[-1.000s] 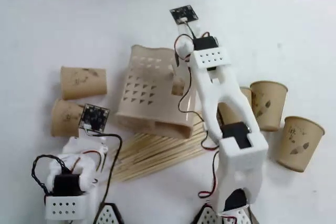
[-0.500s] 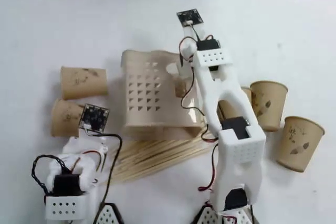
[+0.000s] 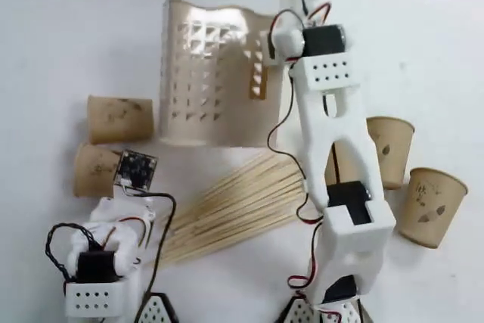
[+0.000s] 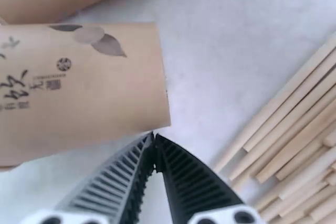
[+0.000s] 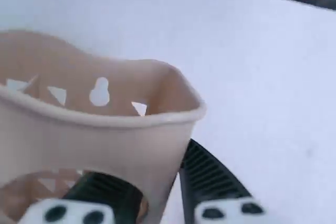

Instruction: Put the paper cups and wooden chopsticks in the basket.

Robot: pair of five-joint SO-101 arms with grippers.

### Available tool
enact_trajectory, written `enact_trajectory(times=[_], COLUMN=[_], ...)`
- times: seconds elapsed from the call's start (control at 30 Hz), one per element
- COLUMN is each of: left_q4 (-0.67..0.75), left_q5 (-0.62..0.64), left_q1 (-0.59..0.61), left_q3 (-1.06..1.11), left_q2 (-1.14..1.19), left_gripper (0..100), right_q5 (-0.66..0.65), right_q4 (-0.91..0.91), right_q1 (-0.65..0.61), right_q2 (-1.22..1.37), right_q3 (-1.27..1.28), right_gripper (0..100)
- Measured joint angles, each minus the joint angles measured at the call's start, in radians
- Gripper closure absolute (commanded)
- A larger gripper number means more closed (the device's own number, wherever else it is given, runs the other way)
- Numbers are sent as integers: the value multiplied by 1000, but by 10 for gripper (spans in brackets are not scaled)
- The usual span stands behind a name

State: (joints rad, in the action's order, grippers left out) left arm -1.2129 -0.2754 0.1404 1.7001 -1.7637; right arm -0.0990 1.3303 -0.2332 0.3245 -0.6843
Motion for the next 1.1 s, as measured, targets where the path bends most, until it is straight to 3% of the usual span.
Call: enact_trajectory(times=[0.23, 0.63, 0.77, 0.97, 1.1], left_q4=[0, 48, 49, -15, -78], left_q5=[0, -31, -166, -247, -253], left_q1=[0, 5, 9, -21, -32], left_q3=[0, -18, -163, -496, -729], left_q2=[0, 0, 0, -11, -8], left_gripper=[976, 976, 976, 970, 860], right_q5=[0, 0, 0, 0, 0], right_q4=[80, 127, 158, 196, 199], right_q1=[0, -2, -2, 25, 21], right_q2=[-2, -2, -5, -8, -8], right_q3=[-210, -238, -238, -239, -239], right_gripper=[984, 984, 984, 984, 984])
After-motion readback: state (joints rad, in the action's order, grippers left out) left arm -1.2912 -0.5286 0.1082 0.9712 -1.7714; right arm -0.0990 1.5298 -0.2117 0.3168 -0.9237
